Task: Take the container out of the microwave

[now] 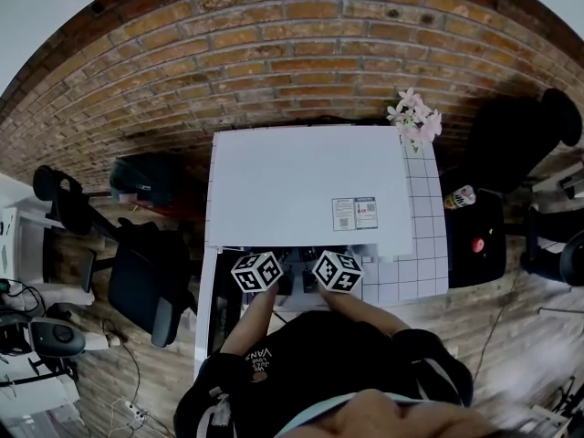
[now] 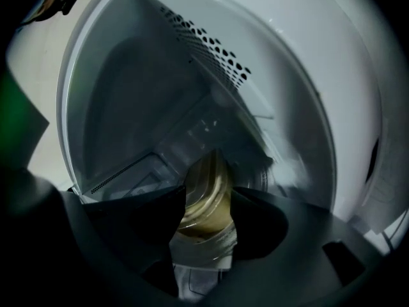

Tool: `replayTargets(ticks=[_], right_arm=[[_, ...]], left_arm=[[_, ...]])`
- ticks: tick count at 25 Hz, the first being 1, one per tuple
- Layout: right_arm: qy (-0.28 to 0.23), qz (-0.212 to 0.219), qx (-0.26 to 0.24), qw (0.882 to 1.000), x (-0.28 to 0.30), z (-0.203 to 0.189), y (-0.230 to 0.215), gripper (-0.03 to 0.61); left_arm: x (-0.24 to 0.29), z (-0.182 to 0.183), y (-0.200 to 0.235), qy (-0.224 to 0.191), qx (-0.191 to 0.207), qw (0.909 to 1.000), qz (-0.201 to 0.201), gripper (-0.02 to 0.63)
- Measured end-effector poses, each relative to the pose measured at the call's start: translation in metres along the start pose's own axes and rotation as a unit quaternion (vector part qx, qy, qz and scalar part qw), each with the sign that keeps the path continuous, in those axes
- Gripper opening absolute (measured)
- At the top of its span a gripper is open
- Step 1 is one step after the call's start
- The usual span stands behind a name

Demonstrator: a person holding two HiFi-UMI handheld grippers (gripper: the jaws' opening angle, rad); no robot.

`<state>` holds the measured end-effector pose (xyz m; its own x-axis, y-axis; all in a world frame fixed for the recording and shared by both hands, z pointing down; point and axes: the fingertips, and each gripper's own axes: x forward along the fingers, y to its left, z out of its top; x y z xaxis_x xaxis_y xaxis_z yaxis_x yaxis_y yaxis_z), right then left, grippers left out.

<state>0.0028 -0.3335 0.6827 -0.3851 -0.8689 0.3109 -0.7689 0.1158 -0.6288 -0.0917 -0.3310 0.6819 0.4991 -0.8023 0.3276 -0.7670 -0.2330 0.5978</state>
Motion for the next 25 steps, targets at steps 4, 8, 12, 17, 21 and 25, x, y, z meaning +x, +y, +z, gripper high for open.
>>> replayTargets(ticks=[4, 8, 12, 17, 21, 25], right_arm=[[0.005, 0.002, -0.010, 1.000, -0.001, -0.001, 0.001, 0.212], [0.009, 0.003, -0.011, 1.000, -0.001, -0.002, 0.002, 0.209], [0.015, 0.002, -0.010, 1.000, -0.003, -0.003, 0.003, 0.207], [0.019, 0.005, -0.013, 1.000, -0.007, -0.006, 0.004, 0.202], [0.016, 0.010, -0.018, 1.000, -0.010, -0.004, 0.009, 0.202], [0.013, 0.013, -0.019, 1.000, -0.016, -0.003, 0.011, 0.201]], left_arm=[[0.001, 0.000, -0.005, -0.003, 0.005, 0.9999, -0.009, 0.176], [0.000, -0.001, -0.005, -0.004, 0.001, 0.9999, -0.011, 0.173], [-0.002, -0.002, -0.006, -0.003, -0.007, 0.9999, -0.016, 0.169], [-0.007, -0.003, -0.007, -0.006, -0.013, 0.9997, -0.020, 0.163], [-0.011, 0.000, -0.009, -0.013, -0.013, 0.9996, -0.023, 0.161], [-0.016, 0.000, -0.014, -0.018, -0.012, 0.9995, -0.024, 0.160]])
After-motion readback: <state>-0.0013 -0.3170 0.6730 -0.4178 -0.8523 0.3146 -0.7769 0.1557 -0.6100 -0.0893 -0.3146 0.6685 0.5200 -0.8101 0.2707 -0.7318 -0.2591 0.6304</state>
